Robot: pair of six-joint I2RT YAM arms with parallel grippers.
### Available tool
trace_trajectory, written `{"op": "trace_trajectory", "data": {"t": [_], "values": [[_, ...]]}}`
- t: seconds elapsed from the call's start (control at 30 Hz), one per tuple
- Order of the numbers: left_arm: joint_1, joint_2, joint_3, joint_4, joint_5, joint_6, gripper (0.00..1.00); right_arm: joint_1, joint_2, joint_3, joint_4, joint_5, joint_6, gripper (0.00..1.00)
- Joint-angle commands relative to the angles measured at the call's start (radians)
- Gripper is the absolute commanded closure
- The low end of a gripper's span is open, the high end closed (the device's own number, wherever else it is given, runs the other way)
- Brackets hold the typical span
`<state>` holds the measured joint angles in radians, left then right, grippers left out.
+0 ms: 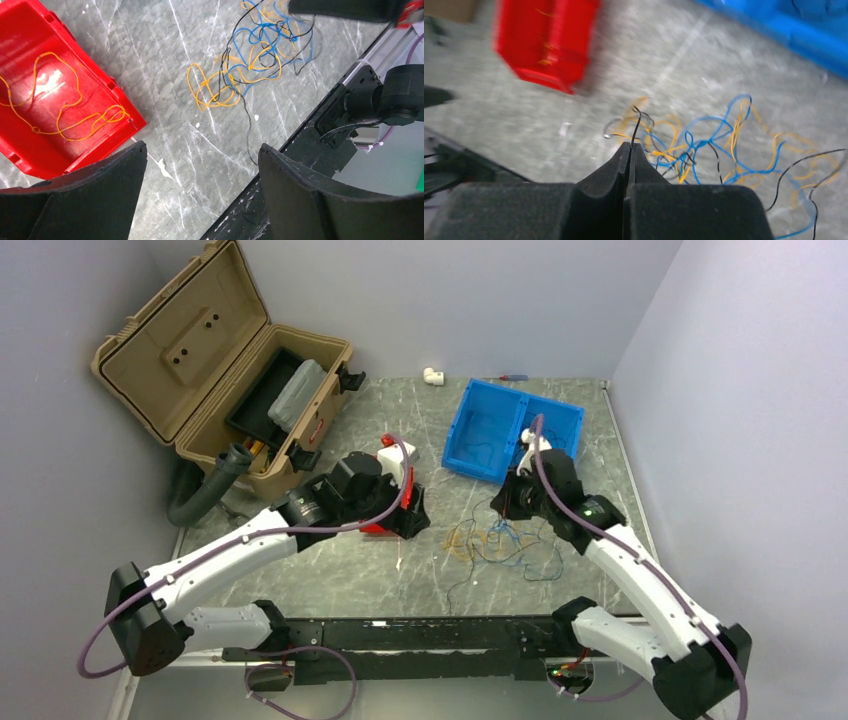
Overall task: Untangle the cables
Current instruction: Untie the cable.
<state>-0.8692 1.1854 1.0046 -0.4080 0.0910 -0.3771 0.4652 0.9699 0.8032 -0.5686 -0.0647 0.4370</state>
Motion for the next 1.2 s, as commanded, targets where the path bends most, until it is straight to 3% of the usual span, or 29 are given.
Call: {"op": "trace_trajectory", "data": {"t": [0.0,0.2,0.37,0.67,1.0,1.07,1.17], "values": [[-0.004,-0.068,0.03,0.087,0.009,0.045,0.15,0.0,-0.074,0.201,-0.045,-0.188,-0.037,1.0],[-0.004,-0.151,0.022,0.187,0.039,0.077,0.13,-0.002,-0.09,0.488,-0.112,-0.31,0.0,1.0],[-0.004,-0.182,0.043,0.248,0.053,0.119,0.1,-0.002,-0.068,0.62,-0.115,-0.356,0.028,1.0],[-0.004,-0.142,0.041,0.359,0.063,0.134,0.09,-0.002,-0.052,0.617,-0.02,-0.421,0.096,1.0],[-0.004,-0.016,0.039,0.424,0.118,0.044,0.09,-0.002,-0.038,0.646,-0.022,-0.409,0.08,1.0],[-0.004,0.023,0.057,0.382,0.092,0.023,0.12,-0.002,-0.039,0.651,-0.015,-0.402,0.081,1.0],[-0.005,0.092,0.063,0.311,0.083,-0.014,0.29,-0.003,-0.035,0.685,-0.018,-0.381,0.083,1.0]]}}
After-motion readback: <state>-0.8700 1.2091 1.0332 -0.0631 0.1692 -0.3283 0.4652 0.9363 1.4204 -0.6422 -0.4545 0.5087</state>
